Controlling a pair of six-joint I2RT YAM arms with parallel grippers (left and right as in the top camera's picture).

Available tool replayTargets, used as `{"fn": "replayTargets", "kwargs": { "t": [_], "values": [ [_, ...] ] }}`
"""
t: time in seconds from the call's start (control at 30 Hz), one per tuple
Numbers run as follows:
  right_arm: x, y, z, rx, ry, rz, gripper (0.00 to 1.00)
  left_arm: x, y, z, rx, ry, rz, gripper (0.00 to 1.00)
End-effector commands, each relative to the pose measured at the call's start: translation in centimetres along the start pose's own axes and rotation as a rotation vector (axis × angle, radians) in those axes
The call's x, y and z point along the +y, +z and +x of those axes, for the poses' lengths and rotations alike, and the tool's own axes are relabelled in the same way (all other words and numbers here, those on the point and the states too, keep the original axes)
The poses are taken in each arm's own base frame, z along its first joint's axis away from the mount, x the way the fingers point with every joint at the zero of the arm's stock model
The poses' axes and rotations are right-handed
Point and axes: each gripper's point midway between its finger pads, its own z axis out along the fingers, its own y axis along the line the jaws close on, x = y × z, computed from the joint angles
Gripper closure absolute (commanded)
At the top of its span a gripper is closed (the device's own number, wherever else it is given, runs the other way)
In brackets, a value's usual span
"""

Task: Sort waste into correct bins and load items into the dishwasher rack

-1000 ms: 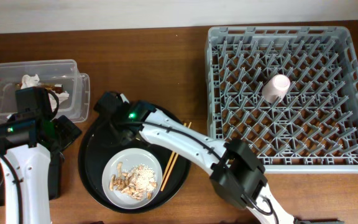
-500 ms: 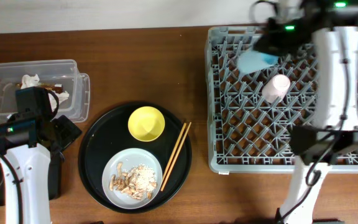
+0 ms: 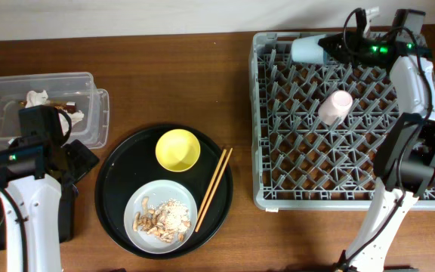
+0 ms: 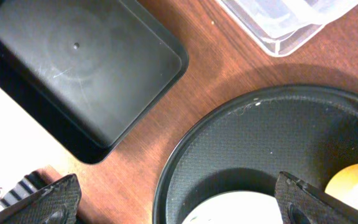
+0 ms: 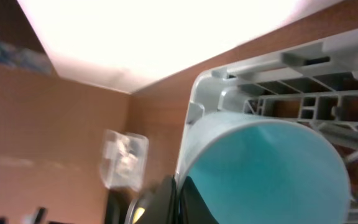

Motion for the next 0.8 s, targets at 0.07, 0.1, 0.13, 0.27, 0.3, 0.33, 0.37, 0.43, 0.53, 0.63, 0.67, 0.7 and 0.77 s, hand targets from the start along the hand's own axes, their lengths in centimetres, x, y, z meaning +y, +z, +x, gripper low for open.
{"fn": "replayTargets", "kwargs": {
  "t": [0.07, 0.1, 0.13, 0.27, 0.3, 0.33, 0.37, 0.43, 0.53, 0.63, 0.67, 0.7, 0.77],
  "values": [
    [-3.9, -1.7, 0.8, -0.003, 0.297, 0.024, 0.96, 0.3, -0.1, -0.2, -0.010, -0.013, -0.012, 0.01],
    [-4.1, -2.0, 0.9, -0.005, 0.315, 0.028, 0.96, 0.3, -0.1, -0.2, -0.010, -0.014, -0.012, 0.01],
    [-4.3, -2.3, 1.2, 0.000, 0.337, 0.032, 0.95, 0.3, -0.1, -0.2, -0.010, -0.014, -0.012, 0.01],
    [-6.4, -2.6, 1.8, -0.013, 0.399, 0.143, 0.95, 0.3, -0.1, -0.2, -0.010, -0.014, -0.012, 0.01],
    [-7.2, -3.5, 1.8, -0.027, 0.391, 0.177, 0.95, 0.3, -0.1, -0.2, -0.010, -0.014, -0.012, 0.01],
    [-7.6, -4.4, 1.7, -0.038, 0.401, 0.183, 0.95, 0.3, -0.1, -0.2, -0.010, -0.014, -0.012, 0.01],
    [-7.9, -5.6, 1.5, -0.053, 0.416, 0.189, 0.95, 0.3, -0.1, -0.2, -0.010, -0.014, -0.012, 0.01],
    [-8.2, -8.7, 0.8, -0.091, 0.401, 0.207, 0.89, 0.3, -0.1, -0.2, -0.010, -0.014, -0.012, 0.01],
    [-6.4, -12.8, -0.1, -0.122, 0.354, 0.241, 0.75, 0.3, -0.1, -0.2, -0.010, -0.014, -0.012, 0.01],
    [-3.3, -16.7, -1.0, -0.159, 0.296, 0.338, 0.71, 0.3, -0.1, -0.2, -0.010, -0.014, -0.012, 0.01],
    [-1.7, -17.9, -1.1, -0.161, 0.249, 0.387, 0.71, 0.3, -0.1, -0.2, -0.010, -0.014, -0.012, 0.01],
    [-0.2, -18.5, -1.2, -0.157, 0.206, 0.412, 0.70, 0.3, -0.1, -0.2, -0.010, -0.014, -0.012, 0.01],
    [3.5, -17.7, -1.2, -0.126, 0.088, 0.405, 0.71, 0.3, -0.1, -0.2, -0.010, -0.013, -0.012, 0.01]
  ]
}}
